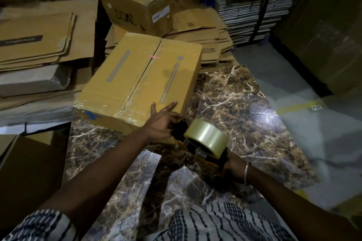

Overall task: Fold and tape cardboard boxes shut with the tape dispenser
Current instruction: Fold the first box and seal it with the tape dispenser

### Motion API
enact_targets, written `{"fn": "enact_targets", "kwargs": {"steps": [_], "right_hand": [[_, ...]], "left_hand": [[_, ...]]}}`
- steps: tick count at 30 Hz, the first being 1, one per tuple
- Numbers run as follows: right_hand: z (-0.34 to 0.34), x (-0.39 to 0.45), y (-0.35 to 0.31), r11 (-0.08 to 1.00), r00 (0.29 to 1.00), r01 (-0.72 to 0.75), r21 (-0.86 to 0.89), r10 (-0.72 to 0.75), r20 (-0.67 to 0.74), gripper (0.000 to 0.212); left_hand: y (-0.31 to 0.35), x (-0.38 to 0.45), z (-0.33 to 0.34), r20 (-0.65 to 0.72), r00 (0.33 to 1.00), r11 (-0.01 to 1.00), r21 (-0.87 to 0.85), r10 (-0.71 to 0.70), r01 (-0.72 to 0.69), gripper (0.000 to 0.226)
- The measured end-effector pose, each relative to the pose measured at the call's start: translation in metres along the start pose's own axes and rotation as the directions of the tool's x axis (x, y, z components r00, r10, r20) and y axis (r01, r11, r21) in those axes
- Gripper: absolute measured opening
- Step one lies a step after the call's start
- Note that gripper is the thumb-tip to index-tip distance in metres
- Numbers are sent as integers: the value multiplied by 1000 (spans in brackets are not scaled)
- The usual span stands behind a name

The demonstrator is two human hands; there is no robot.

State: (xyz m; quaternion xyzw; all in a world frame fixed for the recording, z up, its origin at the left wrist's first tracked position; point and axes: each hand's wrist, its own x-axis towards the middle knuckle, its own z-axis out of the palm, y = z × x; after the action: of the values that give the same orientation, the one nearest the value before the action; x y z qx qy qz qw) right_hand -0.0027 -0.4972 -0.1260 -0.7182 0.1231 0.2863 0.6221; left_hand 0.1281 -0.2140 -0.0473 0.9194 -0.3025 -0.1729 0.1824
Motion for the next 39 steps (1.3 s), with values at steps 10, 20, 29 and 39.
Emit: {"fn": "enact_targets", "kwargs": {"steps": [10,20,29,39], "right_hand": [[2,18,19,994,995,91,-68,-93,-21,68],[9,-6,-18,997,998,57,-61,-56,20,61],[10,-9,-30,984,988,145,-104,-138,75,56],[0,1,-3,969,985,174,-177,-171,33,58]], "left_hand": [[-3,2,0,-40,999,997,-71,-4,1,18],[-6,2,2,-60,997,999,-13,39,-40,15],[-7,3,7,-137,989,991,-110,56,-71,16],[0,6,9,-184,982,974,-227,-49,7,25]]}}
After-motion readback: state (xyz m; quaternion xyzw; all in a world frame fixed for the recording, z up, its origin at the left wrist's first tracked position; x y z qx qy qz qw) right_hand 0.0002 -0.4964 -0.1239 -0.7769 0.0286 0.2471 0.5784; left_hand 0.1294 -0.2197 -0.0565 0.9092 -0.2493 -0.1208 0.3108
